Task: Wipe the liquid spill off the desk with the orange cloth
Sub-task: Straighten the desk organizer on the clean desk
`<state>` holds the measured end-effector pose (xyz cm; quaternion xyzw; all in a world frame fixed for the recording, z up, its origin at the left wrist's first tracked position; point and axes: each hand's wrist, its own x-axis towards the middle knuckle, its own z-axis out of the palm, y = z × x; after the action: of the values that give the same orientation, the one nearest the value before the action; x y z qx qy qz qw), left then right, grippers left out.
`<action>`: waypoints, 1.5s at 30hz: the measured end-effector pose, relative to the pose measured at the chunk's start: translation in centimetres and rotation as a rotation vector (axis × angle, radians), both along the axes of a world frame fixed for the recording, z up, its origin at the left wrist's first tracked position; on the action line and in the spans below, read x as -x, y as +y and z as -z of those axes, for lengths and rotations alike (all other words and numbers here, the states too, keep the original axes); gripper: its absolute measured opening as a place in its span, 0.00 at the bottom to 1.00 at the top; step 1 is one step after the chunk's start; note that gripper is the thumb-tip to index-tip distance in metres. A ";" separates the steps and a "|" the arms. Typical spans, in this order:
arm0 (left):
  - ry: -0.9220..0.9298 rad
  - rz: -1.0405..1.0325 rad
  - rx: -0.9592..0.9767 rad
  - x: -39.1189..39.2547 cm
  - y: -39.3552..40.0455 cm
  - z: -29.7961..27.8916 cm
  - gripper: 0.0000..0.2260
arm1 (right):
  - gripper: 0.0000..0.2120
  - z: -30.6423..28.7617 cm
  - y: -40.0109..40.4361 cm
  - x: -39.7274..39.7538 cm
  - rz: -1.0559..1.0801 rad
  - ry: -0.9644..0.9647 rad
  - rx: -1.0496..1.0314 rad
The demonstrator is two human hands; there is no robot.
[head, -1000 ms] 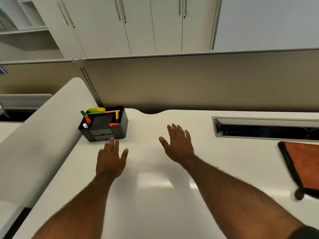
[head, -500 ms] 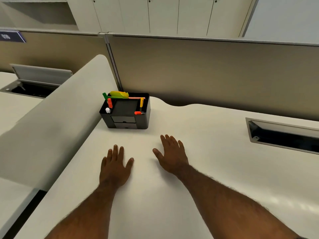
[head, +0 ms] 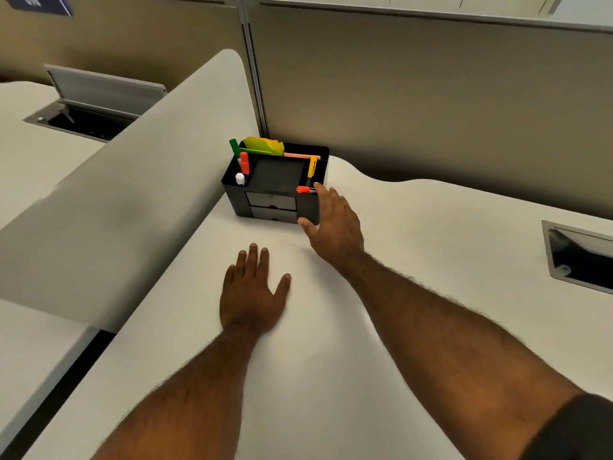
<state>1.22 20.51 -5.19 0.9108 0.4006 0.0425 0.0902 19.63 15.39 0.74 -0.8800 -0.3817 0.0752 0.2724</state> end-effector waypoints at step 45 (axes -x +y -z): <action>0.041 0.087 0.028 -0.3 -1.5 0.4 0.33 | 0.08 -4.7 -27.7 -11.5 0.509 0.031 -0.127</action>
<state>1.53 19.04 -5.63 0.9267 0.3630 0.0140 0.0966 31.11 -12.28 5.47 -0.9276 -0.1477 -0.0061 0.3431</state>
